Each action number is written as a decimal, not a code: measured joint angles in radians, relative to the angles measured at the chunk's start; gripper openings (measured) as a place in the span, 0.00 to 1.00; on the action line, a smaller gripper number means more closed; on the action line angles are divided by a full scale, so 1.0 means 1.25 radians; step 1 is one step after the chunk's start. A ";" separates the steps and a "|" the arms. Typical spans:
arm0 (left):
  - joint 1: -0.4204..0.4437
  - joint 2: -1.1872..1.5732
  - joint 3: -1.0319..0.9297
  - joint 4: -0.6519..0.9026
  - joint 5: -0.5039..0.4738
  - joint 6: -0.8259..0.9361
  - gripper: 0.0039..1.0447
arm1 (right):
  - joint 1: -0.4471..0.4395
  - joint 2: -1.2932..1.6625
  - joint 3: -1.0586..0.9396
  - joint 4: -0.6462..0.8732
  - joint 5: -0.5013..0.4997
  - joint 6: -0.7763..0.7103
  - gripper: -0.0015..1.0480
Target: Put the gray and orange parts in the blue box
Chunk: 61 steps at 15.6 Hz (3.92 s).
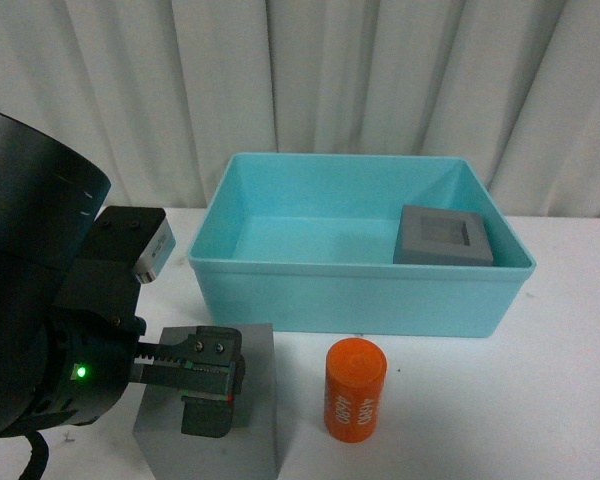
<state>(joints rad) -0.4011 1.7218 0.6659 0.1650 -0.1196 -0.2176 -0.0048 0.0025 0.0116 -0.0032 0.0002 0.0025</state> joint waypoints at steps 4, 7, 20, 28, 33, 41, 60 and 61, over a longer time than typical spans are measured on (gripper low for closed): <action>-0.011 0.000 0.004 -0.002 -0.004 0.008 0.33 | 0.000 0.000 0.000 0.000 0.000 0.000 0.94; -0.011 0.000 0.008 -0.005 -0.002 0.012 0.20 | 0.000 0.000 0.000 0.000 0.000 0.000 0.94; 0.041 -0.220 0.197 -0.243 0.090 0.070 0.19 | 0.000 0.000 0.000 0.000 0.000 0.000 0.94; -0.131 0.110 0.634 -0.323 0.077 0.064 0.19 | 0.000 0.000 0.000 0.000 0.000 0.000 0.94; -0.104 0.294 0.807 -0.348 0.027 0.061 0.19 | 0.000 0.000 0.000 0.000 0.000 0.000 0.94; 0.003 0.309 0.726 -0.327 0.026 0.098 0.19 | 0.000 0.000 0.000 0.000 0.000 0.000 0.94; 0.097 0.194 0.659 -0.278 0.105 0.095 0.94 | 0.000 0.000 0.000 0.000 0.000 0.000 0.94; 0.105 0.128 0.609 -0.215 0.120 0.092 0.94 | 0.000 0.000 0.000 0.000 0.000 0.000 0.94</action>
<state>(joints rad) -0.2703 1.8812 1.4269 -0.1043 0.0299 -0.1024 -0.0048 0.0025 0.0116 -0.0032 -0.0002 0.0025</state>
